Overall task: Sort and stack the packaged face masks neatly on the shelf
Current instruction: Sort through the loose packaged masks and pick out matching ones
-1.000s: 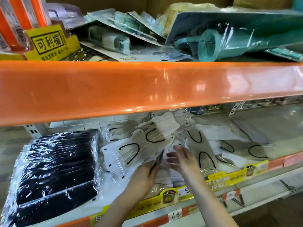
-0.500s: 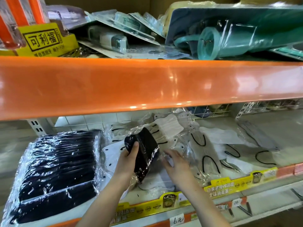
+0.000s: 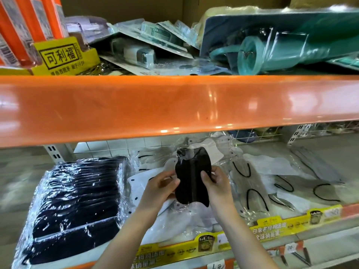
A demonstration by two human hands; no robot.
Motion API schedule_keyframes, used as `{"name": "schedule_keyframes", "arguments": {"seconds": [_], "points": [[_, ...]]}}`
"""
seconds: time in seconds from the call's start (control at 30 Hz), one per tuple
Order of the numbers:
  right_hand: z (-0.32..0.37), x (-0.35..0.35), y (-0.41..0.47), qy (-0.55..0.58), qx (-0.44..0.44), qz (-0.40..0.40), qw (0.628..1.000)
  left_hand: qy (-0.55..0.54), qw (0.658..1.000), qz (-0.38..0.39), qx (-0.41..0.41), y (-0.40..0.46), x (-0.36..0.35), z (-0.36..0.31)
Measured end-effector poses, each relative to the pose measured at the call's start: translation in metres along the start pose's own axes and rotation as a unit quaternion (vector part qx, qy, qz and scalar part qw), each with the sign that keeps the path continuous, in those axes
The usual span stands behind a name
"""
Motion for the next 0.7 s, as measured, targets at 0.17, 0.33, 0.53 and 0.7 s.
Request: {"name": "schedule_keyframes", "arguments": {"seconds": [0.17, 0.33, 0.53, 0.7], "points": [[0.011, -0.005, -0.007, -0.007, 0.111, 0.005, 0.994, 0.02, 0.999, -0.013, -0.028, -0.003, 0.002, -0.007], [0.018, -0.006, -0.014, -0.516, 0.281, -0.082, 0.805, 0.025, 0.999, -0.022, 0.012, -0.011, 0.031, -0.017], [0.006, -0.034, -0.021, -0.566, 0.341, 0.021, 0.75, 0.256, 0.963, 0.043, 0.068, -0.023, 0.056, -0.016], [0.0, -0.062, -0.024, -0.563, 0.327, 0.036, 0.758, 0.454, 0.886, -0.098, -0.002, -0.048, 0.069, -0.031]]}}
Point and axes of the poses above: each hand's wrist, its own y-axis towards the middle knuckle, its own x-axis out of the back of the hand, z = x × y, the point moved 4 cm from there along y, towards the middle knuckle, and after that the axes turned 15 degrees about z, right-handed, at the moved point
